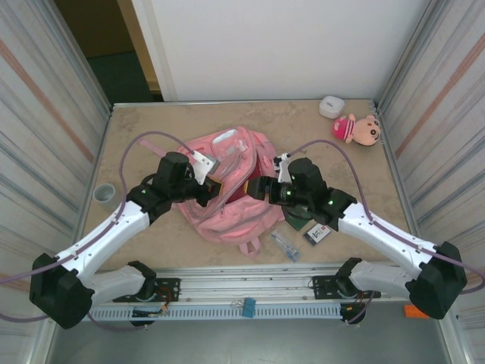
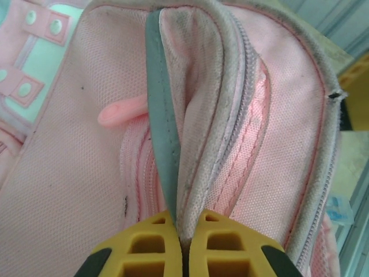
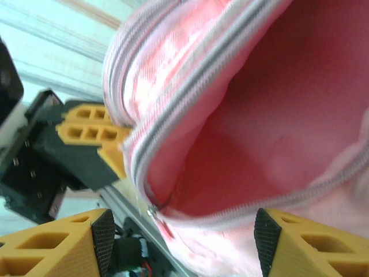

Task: Pack the student bag

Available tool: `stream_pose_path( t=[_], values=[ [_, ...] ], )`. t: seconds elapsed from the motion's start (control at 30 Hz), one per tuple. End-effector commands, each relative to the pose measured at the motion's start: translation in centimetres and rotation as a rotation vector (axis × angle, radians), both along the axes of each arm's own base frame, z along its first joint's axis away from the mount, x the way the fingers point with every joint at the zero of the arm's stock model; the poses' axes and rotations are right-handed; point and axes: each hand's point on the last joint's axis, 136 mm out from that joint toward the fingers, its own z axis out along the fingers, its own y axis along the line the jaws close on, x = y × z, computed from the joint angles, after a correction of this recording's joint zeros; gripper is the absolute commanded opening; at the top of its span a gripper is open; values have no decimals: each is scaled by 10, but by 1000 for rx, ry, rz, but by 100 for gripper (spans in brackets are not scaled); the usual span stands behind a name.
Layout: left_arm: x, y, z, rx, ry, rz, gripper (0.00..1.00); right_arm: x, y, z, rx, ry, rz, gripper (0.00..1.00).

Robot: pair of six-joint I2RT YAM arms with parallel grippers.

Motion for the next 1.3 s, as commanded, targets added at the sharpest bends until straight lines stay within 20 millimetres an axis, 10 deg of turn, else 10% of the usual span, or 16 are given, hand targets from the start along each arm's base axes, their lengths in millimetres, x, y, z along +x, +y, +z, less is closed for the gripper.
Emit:
stream_pose_path(
  t=[0.0, 0.23, 0.33, 0.43, 0.63, 0.9, 1.27],
  values=[
    [-8, -20, 56, -136, -192, -157, 0, 5, 22, 24, 130, 25, 36, 67],
    [-13, -27, 60, -164, -182, -204, 0, 25, 41, 18, 166, 95, -2, 59],
    [-12, -24, 59, -148, -163, -187, 8, 34, 43, 17, 186, 95, -43, 21],
    [-9, -10, 56, -113, -82, -66, 42, 41, 44, 23, 213, 71, -75, 0],
    [-38, 27, 44, -115, 133, 185, 47, 45, 47, 39, 232, 21, -105, 0],
    [-95, 19, -21, -101, 329, 331, 47, 42, 55, 48, 198, -6, -81, 0],
    [-73, 9, -43, -144, 321, 487, 49, 38, 68, 54, 205, -12, -47, 0]
  ],
)
